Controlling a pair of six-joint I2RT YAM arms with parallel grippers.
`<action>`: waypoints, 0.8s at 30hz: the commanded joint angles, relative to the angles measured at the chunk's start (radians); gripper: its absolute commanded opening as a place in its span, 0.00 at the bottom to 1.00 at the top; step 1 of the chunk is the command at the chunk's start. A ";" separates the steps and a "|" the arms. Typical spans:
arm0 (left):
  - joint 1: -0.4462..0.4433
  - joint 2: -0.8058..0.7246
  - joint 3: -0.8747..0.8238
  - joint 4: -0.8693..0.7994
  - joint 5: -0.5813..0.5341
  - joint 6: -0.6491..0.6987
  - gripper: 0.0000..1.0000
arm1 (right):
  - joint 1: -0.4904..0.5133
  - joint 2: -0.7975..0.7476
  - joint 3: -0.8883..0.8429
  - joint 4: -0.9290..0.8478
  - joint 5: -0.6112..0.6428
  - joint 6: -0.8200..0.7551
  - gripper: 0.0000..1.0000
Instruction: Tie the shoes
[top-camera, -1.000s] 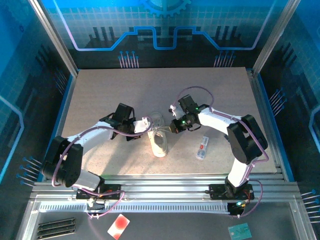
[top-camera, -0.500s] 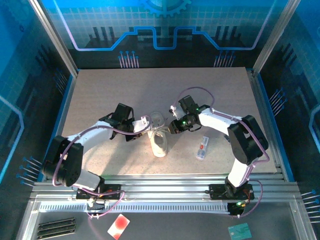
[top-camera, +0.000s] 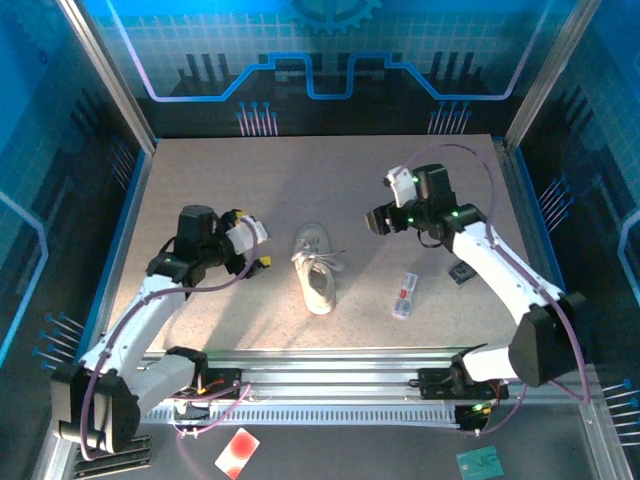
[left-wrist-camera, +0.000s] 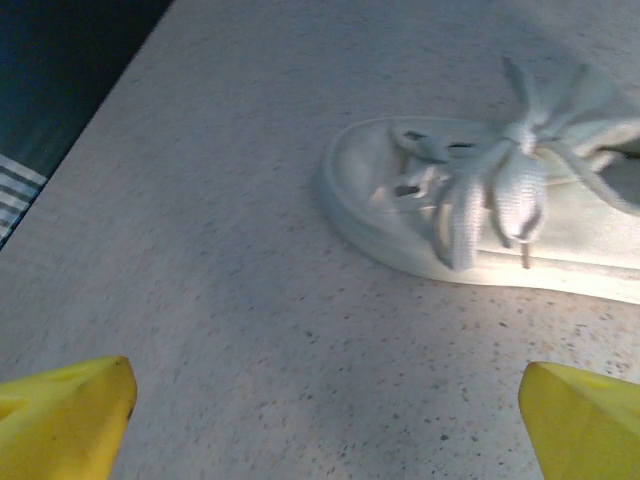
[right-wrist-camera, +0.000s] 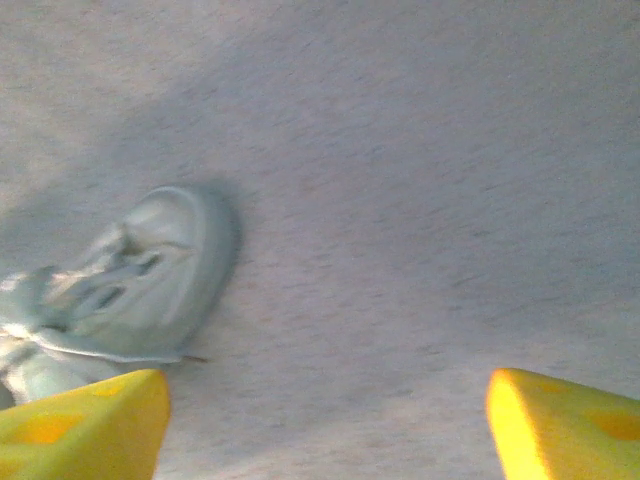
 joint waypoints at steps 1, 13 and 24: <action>0.057 -0.027 -0.021 0.104 -0.053 -0.220 0.99 | -0.053 -0.045 -0.087 0.093 0.187 -0.011 0.94; 0.199 0.017 -0.224 0.382 -0.245 -0.781 0.99 | -0.190 -0.073 -0.534 0.721 0.310 -0.036 1.00; 0.221 0.315 -0.352 0.986 -0.186 -0.812 0.99 | -0.226 0.181 -0.738 1.371 0.308 0.007 1.00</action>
